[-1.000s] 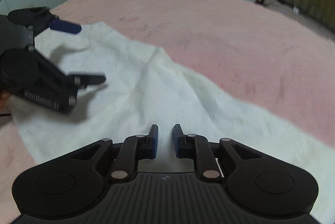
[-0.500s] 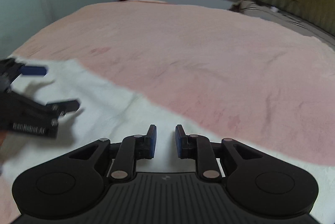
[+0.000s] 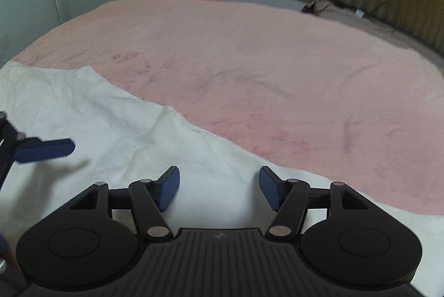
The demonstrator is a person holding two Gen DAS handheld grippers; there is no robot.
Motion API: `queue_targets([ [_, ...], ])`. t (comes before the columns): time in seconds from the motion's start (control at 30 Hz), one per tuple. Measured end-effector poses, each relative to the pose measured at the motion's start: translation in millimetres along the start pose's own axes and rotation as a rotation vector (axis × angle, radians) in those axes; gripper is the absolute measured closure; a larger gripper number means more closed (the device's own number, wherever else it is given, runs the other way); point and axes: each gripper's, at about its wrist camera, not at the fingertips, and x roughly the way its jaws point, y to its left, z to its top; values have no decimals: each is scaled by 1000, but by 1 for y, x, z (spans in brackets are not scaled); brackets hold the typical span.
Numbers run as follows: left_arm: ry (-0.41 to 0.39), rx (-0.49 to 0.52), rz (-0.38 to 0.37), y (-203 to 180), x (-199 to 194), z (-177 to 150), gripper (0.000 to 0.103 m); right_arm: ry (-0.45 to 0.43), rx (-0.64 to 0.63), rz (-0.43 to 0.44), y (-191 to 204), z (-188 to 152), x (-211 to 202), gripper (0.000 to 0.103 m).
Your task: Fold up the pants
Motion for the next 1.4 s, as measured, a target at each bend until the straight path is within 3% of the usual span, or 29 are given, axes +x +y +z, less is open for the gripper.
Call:
queue_targets([
  [0.1, -14, 36, 6, -8, 2, -6, 0, 6, 20, -68, -39, -18, -28, 38],
  [0.17, -22, 35, 10, -11, 3, -11, 0, 48, 73, -139, -80, -33, -34, 31],
  [0.27, -40, 18, -2, -10, 2, -18, 0, 66, 274, -260, -164, -74, -43, 26],
  [0.3, -38, 11, -7, -8, 2, -18, 0, 36, 364, -313, -188, -87, -53, 26],
  [0.37, -27, 1, -9, -5, 3, -16, 0, 25, 474, -544, -213, -105, -73, 24],
  [0.4, -25, -1, -3, -4, 3, -13, 1, -10, 485, -578, -214, -111, -84, 24],
  [0.47, -47, 3, -2, -7, -1, -8, 1, -73, 478, -501, -201, -117, -102, 24],
  [0.53, -88, 10, -15, -14, -8, -6, 0, -116, 422, -340, -177, -118, -111, 25],
  [0.63, -118, 67, -45, -29, -15, -6, 0, -73, 267, -154, -135, -121, -104, 26],
  [0.7, -102, 163, -86, -40, -14, -12, 4, 40, 146, -184, -117, -130, -91, 23],
  [0.73, -126, 196, -83, -43, -17, -18, 4, 20, 132, -186, -116, -136, -97, 22],
  [0.8, -145, 214, -90, -42, -20, -21, 4, 55, 188, -142, -126, -142, -111, 22],
  [0.9, -137, 124, -113, -35, -17, -14, 1, 35, 198, -218, -128, -140, -130, 21],
  [0.97, -122, 57, -99, -31, -13, -10, 0, -33, 222, -259, -126, -139, -140, 20],
  [1.03, -94, 63, -74, -33, -6, -11, 0, -73, 288, -179, -131, -143, -139, 14],
  [1.07, -91, 76, -67, -35, -4, -15, 0, -34, 318, -134, -134, -147, -131, 12],
  [1.1, -108, 73, -60, -35, -5, -19, 0, 4, 309, -129, -132, -153, -123, 12],
  [1.17, -139, 85, -40, -39, -10, -24, 0, -22, 267, -163, -120, -162, -130, 12],
  [1.3, -148, 93, -16, -44, -12, -25, 0, -123, 514, -102, -128, -179, -165, 12],
  [1.4, -142, -60, -51, -25, -16, -24, 0, -158, 693, 67, -136, -197, -173, 11],
])
